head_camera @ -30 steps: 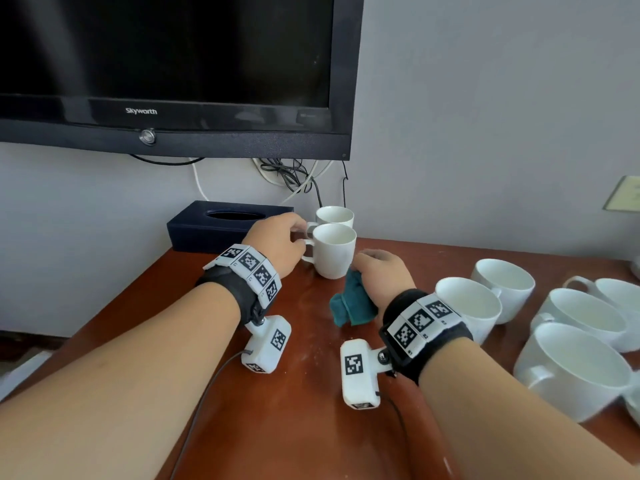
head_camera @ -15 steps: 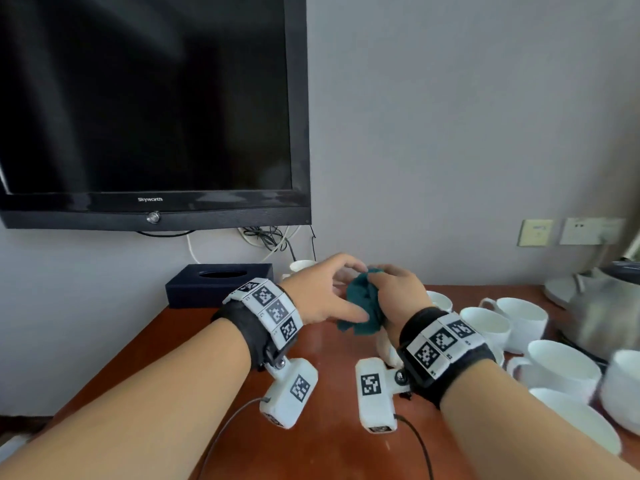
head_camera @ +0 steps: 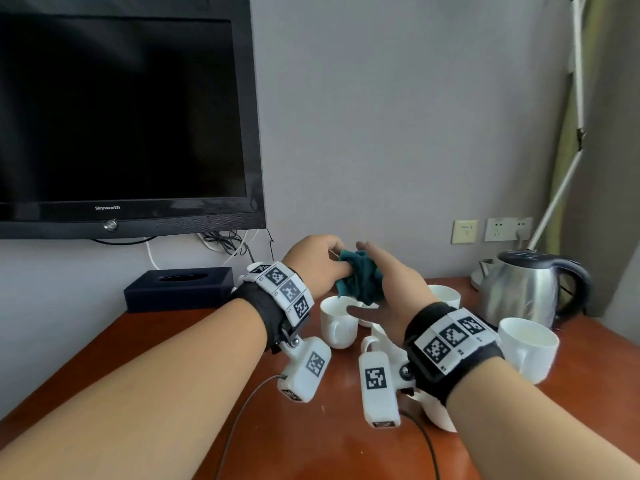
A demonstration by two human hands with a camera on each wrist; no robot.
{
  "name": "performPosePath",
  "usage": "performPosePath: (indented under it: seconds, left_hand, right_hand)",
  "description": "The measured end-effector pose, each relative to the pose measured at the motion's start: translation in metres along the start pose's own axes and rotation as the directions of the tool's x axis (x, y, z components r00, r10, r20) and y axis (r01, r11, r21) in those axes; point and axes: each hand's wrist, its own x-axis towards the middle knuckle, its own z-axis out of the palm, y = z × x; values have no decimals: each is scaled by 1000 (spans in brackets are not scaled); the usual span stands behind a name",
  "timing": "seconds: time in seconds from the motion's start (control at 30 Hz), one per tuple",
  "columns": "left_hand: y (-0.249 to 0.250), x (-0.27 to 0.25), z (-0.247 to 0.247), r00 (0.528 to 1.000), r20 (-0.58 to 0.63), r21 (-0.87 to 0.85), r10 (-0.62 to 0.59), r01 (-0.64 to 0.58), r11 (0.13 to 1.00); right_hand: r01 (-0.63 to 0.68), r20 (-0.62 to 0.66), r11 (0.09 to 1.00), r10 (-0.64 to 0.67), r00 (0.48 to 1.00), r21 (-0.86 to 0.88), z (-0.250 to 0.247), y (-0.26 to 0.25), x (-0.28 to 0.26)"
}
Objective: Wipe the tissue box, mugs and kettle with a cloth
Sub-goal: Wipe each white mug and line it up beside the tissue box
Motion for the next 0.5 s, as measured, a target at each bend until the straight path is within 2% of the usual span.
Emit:
performPosePath:
  seconds: [0.07,0.13,0.23,0.3,0.4,0.5]
  left_hand:
    - [1,0,7,1000,-8,-48,-16,16,999]
    - [-1,0,12,1000,20,-70,-19,21,997]
    - [-2,1,20,991,127,-167,-51,72,983]
    - [-5,3,22,988,137,-152,-72,93,984]
    - [-21,6,23,991,59,121,-123,115,986]
    - [-48,4,31,969,46,399,-244,206,894]
  right_hand:
    - [-54,60,992,47,997,114,-4,1,-7]
    - [-29,84,982,14,996,184,-8,4,-9]
    - [68,-26,986,-65,998,154,-17,10,-2]
    - [97,-97,991,-87,991,97,-22,12,3]
    - [132,-183,989,-119,976,62,-29,14,8]
    - [149,-231,988,-135,964,45,-34,18,13]
